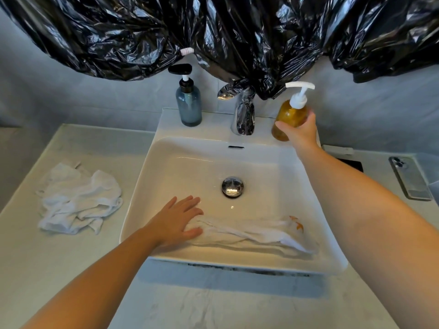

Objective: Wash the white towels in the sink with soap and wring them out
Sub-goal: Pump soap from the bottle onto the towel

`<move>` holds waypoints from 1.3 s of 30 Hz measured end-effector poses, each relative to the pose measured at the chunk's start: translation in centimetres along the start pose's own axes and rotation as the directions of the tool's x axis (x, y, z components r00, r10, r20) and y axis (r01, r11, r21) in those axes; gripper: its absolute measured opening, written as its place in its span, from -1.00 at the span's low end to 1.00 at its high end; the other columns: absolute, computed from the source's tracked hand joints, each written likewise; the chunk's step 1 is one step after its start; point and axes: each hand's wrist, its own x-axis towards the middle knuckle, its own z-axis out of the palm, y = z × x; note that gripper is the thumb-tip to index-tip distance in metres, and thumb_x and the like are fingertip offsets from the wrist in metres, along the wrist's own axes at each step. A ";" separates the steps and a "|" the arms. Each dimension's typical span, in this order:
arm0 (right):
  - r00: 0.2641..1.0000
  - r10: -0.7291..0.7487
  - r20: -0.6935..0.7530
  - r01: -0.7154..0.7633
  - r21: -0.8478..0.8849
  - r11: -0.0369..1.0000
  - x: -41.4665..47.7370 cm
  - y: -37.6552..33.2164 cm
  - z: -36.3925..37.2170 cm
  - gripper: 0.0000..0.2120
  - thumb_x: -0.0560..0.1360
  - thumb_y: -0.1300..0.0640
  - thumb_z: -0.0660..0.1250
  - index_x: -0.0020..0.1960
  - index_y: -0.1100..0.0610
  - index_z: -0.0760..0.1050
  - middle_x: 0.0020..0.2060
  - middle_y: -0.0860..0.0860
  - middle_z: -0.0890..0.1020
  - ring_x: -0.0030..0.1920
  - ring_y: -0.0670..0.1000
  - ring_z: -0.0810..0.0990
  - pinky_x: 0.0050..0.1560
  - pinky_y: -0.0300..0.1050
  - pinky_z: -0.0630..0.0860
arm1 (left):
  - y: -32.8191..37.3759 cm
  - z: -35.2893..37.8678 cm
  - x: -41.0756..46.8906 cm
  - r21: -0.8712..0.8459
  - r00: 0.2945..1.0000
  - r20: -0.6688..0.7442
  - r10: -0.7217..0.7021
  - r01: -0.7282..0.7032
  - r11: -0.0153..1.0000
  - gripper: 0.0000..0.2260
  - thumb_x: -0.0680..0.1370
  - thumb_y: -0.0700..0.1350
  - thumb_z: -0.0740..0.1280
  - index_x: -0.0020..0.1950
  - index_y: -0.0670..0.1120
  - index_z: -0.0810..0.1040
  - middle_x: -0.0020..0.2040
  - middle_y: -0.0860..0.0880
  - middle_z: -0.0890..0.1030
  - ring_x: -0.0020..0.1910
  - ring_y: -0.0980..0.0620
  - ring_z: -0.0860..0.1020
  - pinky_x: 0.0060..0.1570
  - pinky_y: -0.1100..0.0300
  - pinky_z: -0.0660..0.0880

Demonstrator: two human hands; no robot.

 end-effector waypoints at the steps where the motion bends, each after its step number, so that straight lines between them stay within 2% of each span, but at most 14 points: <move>1: 1.000 0.002 0.003 -0.002 0.008 1.000 0.2 -0.1 0.2 -0.11 0.40 0.10 0.57 0.56 0.00 0.12 0.43 0.01 0.37 0.41 0.09 0.38 0.43 0.09 0.34 | -0.1 0.0 0.0 -0.008 1.000 -0.009 0.003 -0.003 1.000 -0.51 0.60 0.30 0.06 0.49 0.15 0.25 0.62 0.09 0.01 0.59 0.11 -0.07 0.50 0.06 -0.22; 6: 1.000 0.003 0.018 -0.003 0.024 1.000 1.1 0.2 1.0 -0.15 0.39 0.09 0.58 0.54 -0.02 0.18 0.31 -0.06 0.42 0.28 0.00 0.42 0.38 0.01 0.36 | -0.2 -0.1 0.2 -0.006 1.000 -0.018 0.006 -0.007 1.000 -0.41 0.52 0.37 -0.04 0.47 0.16 0.29 0.61 0.10 0.03 0.59 0.11 -0.05 0.50 0.07 -0.22; 8: 1.000 -0.005 -0.001 0.005 0.020 1.000 0.9 0.3 0.9 -0.17 0.39 0.07 0.58 0.52 -0.02 0.21 0.32 -0.05 0.44 0.30 0.02 0.44 0.37 0.01 0.38 | 0.0 -0.2 0.1 -0.007 1.000 -0.013 0.007 -0.007 1.000 -0.37 0.49 0.39 -0.09 0.47 0.16 0.29 0.61 0.11 0.03 0.59 0.11 -0.05 0.50 0.07 -0.22; 13: 0.999 -0.008 -0.035 0.009 0.027 1.000 -1.2 0.6 0.1 -0.23 0.43 0.08 0.55 0.51 0.00 0.22 0.37 -0.01 0.43 0.34 0.05 0.43 0.35 0.01 0.40 | 0.2 -0.3 0.1 -0.017 1.000 -0.012 -0.009 0.009 1.000 -0.52 0.60 0.30 0.08 0.47 0.17 0.29 0.61 0.12 0.03 0.59 0.12 -0.06 0.49 0.09 -0.24; 19: 1.000 -0.029 -0.006 0.029 0.006 1.000 -8.7 2.2 -2.7 -0.25 0.42 0.08 0.56 0.48 -0.02 0.23 0.29 -0.03 0.45 0.29 0.07 0.46 0.19 -0.03 0.45 | 0.6 -0.4 -0.2 -0.057 0.999 -0.025 -0.040 0.038 0.998 -0.53 0.60 0.29 0.10 0.48 0.16 0.29 0.61 0.12 0.05 0.58 0.12 -0.03 0.51 0.08 -0.20; 21: 0.996 -0.078 0.053 0.082 -0.085 0.993 -11.6 2.5 -3.6 -0.26 0.39 0.06 0.58 0.44 -0.02 0.27 0.23 -0.03 0.47 0.24 0.08 0.49 0.12 -0.05 0.45 | 0.9 -0.7 -0.3 -0.090 0.997 0.016 -0.081 0.082 0.992 -0.51 0.59 0.28 0.14 0.48 0.14 0.29 0.60 0.11 0.10 0.58 0.08 0.03 0.54 0.00 -0.13; 23: 0.986 -0.114 0.122 0.136 -0.184 0.974 -14.3 2.5 -4.2 -0.27 0.37 0.04 0.59 0.41 -0.02 0.28 0.20 -0.05 0.48 0.19 0.05 0.49 0.05 -0.14 0.42 | 1.5 -1.8 -0.6 -0.192 0.992 0.006 -0.126 0.125 0.973 -0.54 0.58 0.22 0.25 0.45 0.13 0.32 0.51 0.10 0.30 0.50 0.05 0.25 0.52 -0.05 0.07; 26: 0.956 -0.144 0.257 0.223 -0.310 0.924 -17.2 2.2 -4.2 -0.27 0.34 0.00 0.61 0.36 -0.08 0.27 0.17 -0.09 0.46 0.16 -0.01 0.46 0.03 -0.16 0.41 | 3.6 -5.0 -1.0 -0.489 0.952 -0.244 -0.187 0.046 0.871 -0.77 0.58 -0.02 0.35 0.21 0.13 0.46 0.13 0.15 0.58 0.13 0.15 0.55 0.25 0.11 0.47; 28: 0.928 -0.139 0.347 0.278 -0.390 0.878 -18.5 1.9 -3.6 -0.27 0.33 -0.02 0.61 0.32 -0.13 0.24 0.16 -0.11 0.44 0.14 -0.03 0.44 0.05 -0.13 0.40 | 5.2 -7.7 -1.0 -0.628 0.872 -0.389 -0.298 -0.015 0.778 -0.95 0.58 -0.09 0.33 0.02 0.04 0.52 -0.10 0.10 0.61 -0.08 0.12 0.59 0.01 0.17 0.55; 29: 0.912 -0.139 0.386 0.311 -0.431 0.847 -19.0 1.8 -3.2 -0.27 0.33 -0.03 0.61 0.31 -0.14 0.23 0.15 -0.11 0.44 0.13 -0.04 0.44 0.04 -0.14 0.39 | 5.6 -8.9 -0.8 -0.693 0.829 -0.425 -0.363 -0.040 0.720 -0.96 0.59 -0.10 0.31 -0.05 -0.01 0.54 -0.18 0.05 0.61 -0.16 0.06 0.59 -0.09 0.16 0.54; 31: 0.879 -0.157 0.450 0.405 -0.530 0.745 -19.8 1.6 -2.1 -0.27 0.34 -0.07 0.60 0.35 -0.09 0.26 0.18 -0.07 0.47 0.10 -0.04 0.44 0.03 -0.14 0.41 | 6.5 -11.0 -0.1 -0.805 0.771 -0.423 -0.476 -0.078 0.589 -0.88 0.59 -0.11 0.27 -0.12 -0.07 0.55 -0.27 -0.01 0.58 -0.26 0.02 0.55 -0.20 0.16 0.49; 33: 0.847 -0.200 0.493 0.501 -0.609 0.615 -20.4 1.4 -0.9 -0.27 0.36 -0.12 0.57 0.39 -0.03 0.28 0.23 -0.03 0.49 0.11 -0.02 0.48 0.04 -0.12 0.47 | 7.3 -12.5 0.7 -0.873 0.757 -0.378 -0.532 -0.099 0.478 -0.84 0.60 -0.13 0.23 -0.15 -0.08 0.54 -0.28 -0.02 0.55 -0.27 0.05 0.49 -0.23 0.18 0.42; 36: 0.814 -0.257 0.520 0.577 -0.678 0.456 -21.0 1.2 0.8 -0.28 0.38 -0.20 0.52 0.40 -0.02 0.30 0.22 -0.01 0.53 0.10 0.02 0.54 0.04 -0.09 0.53 | 8.4 -13.5 1.8 -0.914 0.792 -0.311 -0.526 -0.098 0.393 -0.78 0.62 -0.14 0.16 -0.16 -0.08 0.53 -0.22 -0.03 0.53 -0.21 0.06 0.47 -0.24 0.22 0.39; 39: 0.795 -0.297 0.529 0.606 -0.708 0.364 -21.3 1.1 1.9 -0.29 0.38 -0.24 0.50 0.40 -0.03 0.30 0.19 0.00 0.55 0.08 0.03 0.56 0.03 -0.04 0.56 | 8.4 -13.7 2.4 -0.943 0.829 -0.216 -0.516 -0.039 0.332 -0.73 0.64 -0.09 0.10 -0.14 -0.06 0.54 -0.15 -0.03 0.54 -0.13 0.04 0.48 -0.18 0.19 0.40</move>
